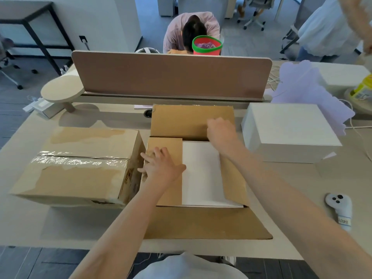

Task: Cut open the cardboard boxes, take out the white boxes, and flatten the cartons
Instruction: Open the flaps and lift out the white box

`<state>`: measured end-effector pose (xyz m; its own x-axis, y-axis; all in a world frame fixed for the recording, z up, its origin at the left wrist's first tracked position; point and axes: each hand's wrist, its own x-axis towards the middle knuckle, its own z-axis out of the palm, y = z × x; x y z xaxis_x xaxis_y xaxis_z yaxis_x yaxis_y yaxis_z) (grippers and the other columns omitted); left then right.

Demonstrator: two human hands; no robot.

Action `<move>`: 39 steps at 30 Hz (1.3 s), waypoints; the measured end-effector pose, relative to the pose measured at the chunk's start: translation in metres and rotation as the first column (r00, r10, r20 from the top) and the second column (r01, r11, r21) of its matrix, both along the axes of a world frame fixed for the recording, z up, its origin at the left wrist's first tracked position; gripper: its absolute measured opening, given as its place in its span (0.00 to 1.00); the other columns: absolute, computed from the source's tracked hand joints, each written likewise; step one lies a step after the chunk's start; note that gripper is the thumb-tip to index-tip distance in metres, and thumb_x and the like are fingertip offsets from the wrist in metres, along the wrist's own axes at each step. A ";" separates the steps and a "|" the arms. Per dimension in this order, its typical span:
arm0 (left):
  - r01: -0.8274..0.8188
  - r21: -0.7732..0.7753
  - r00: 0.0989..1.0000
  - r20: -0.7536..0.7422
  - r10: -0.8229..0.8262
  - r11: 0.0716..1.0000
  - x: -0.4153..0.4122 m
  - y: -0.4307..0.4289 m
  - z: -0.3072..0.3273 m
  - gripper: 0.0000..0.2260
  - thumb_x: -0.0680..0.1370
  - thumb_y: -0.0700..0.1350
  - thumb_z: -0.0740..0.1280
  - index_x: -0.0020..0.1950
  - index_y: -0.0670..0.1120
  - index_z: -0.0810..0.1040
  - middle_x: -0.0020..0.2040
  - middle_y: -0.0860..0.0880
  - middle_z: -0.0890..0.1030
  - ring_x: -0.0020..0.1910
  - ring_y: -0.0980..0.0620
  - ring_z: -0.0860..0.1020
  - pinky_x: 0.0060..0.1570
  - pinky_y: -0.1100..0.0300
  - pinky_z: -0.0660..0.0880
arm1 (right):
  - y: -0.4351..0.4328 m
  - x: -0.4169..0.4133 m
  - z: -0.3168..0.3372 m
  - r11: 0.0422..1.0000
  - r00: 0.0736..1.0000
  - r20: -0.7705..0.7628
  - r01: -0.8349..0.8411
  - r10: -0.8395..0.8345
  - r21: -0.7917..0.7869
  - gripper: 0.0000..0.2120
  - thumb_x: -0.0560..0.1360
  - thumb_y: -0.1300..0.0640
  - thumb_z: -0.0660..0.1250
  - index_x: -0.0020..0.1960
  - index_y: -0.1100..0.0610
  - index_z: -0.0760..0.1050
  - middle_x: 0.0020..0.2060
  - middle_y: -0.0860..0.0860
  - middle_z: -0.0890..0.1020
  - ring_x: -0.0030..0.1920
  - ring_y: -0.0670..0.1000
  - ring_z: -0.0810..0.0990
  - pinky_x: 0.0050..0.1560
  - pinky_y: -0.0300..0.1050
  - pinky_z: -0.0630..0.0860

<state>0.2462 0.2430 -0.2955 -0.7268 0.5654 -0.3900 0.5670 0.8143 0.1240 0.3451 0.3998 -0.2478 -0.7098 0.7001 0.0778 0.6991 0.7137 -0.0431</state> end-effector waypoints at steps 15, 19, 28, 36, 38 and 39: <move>0.587 0.039 0.745 -0.418 -0.520 0.809 -0.041 0.001 0.056 0.21 0.74 0.40 0.61 0.68 0.45 0.73 0.72 0.48 0.68 0.79 0.50 0.49 0.75 0.43 0.48 | 0.023 0.089 -0.053 0.914 0.918 0.294 0.338 -0.267 -0.225 0.22 0.80 0.58 0.53 0.71 0.66 0.61 0.71 0.62 0.64 0.69 0.63 0.64 0.60 0.56 0.71; 0.540 -0.138 0.712 -0.451 -0.538 0.830 -0.073 -0.023 0.066 0.18 0.77 0.44 0.61 0.68 0.47 0.72 0.72 0.50 0.69 0.79 0.47 0.47 0.74 0.41 0.51 | 0.016 0.080 -0.068 0.897 0.911 0.256 0.382 -0.325 -0.222 0.30 0.83 0.47 0.49 0.76 0.67 0.52 0.75 0.64 0.56 0.74 0.64 0.57 0.63 0.61 0.71; 0.469 -0.219 0.807 -0.289 -0.515 0.856 -0.092 -0.044 0.023 0.22 0.82 0.46 0.53 0.77 0.47 0.60 0.79 0.48 0.56 0.79 0.47 0.49 0.76 0.44 0.45 | 0.031 0.082 -0.080 0.962 0.960 0.183 0.237 -0.212 -0.134 0.24 0.82 0.57 0.53 0.76 0.59 0.54 0.74 0.56 0.61 0.77 0.58 0.53 0.72 0.66 0.56; 0.426 0.002 0.891 -0.174 -0.419 0.905 -0.079 -0.044 -0.017 0.24 0.84 0.45 0.51 0.80 0.46 0.50 0.80 0.49 0.46 0.79 0.48 0.44 0.75 0.42 0.49 | 0.026 0.070 -0.078 0.933 0.934 0.206 0.326 -0.293 -0.152 0.19 0.78 0.61 0.57 0.69 0.60 0.61 0.67 0.59 0.66 0.69 0.59 0.62 0.65 0.62 0.65; 0.426 0.014 0.888 -0.195 -0.416 0.904 -0.078 -0.047 -0.021 0.26 0.83 0.42 0.52 0.80 0.46 0.48 0.80 0.50 0.44 0.79 0.48 0.43 0.75 0.42 0.48 | 0.023 0.071 -0.080 0.938 0.932 0.201 0.327 -0.300 -0.117 0.20 0.78 0.61 0.57 0.69 0.61 0.62 0.66 0.59 0.67 0.68 0.59 0.63 0.64 0.61 0.66; 0.422 0.023 0.889 -0.208 -0.409 0.906 -0.077 -0.049 -0.023 0.28 0.82 0.41 0.53 0.80 0.47 0.46 0.80 0.50 0.43 0.79 0.48 0.42 0.75 0.42 0.47 | 0.021 0.074 -0.082 0.942 0.933 0.196 0.323 -0.301 -0.094 0.20 0.78 0.61 0.57 0.69 0.61 0.62 0.66 0.59 0.67 0.68 0.59 0.64 0.64 0.61 0.66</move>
